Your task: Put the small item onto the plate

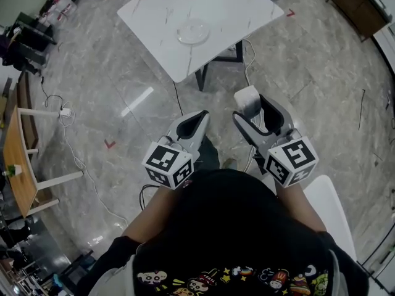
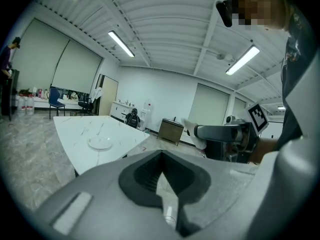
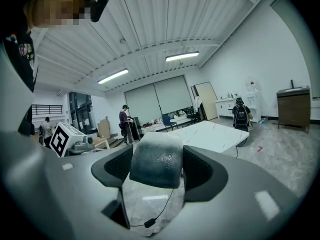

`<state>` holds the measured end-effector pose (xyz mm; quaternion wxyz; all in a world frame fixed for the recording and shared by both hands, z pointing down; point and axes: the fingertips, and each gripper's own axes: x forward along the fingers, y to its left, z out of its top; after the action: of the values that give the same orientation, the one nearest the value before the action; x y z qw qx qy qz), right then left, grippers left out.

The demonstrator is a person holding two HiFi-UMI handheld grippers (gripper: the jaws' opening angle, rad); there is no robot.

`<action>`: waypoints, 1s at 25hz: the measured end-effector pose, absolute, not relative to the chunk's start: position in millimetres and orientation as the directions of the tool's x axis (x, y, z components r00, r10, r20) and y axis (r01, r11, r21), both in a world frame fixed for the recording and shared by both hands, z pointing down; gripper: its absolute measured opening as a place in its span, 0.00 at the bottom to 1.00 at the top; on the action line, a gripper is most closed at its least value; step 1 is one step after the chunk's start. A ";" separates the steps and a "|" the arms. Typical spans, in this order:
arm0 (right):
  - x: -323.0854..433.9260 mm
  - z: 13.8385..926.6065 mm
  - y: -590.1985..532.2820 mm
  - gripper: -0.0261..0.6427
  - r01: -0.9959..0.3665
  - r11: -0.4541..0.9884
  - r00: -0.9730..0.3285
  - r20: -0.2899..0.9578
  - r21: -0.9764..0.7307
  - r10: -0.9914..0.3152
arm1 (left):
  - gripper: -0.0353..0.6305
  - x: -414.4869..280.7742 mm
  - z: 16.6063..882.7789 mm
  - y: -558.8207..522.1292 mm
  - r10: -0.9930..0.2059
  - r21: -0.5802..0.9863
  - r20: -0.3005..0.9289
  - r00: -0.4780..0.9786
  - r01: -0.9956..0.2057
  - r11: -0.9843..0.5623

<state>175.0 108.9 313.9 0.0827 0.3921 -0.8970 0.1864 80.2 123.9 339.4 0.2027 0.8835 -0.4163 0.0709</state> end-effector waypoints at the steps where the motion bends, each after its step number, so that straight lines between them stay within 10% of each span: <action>1: 171.5 314.2 100.6 0.54 -0.738 0.619 -0.675 0.298 -0.270 -0.675 | 0.05 77.8 339.9 114.4 -0.701 0.303 0.295 0.649 -0.759 -0.576; 25: 68.2 318.1 -33.5 0.54 -0.801 0.537 -0.599 0.365 -0.265 -0.713 | 0.05 -20.4 348.5 -29.1 -0.612 0.364 0.300 0.732 -0.681 -0.636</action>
<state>68.2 -33.5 318.1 0.1069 0.4349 -0.8701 0.2057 -20.4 -29.1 348.5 0.2314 0.9014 -0.3584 0.0742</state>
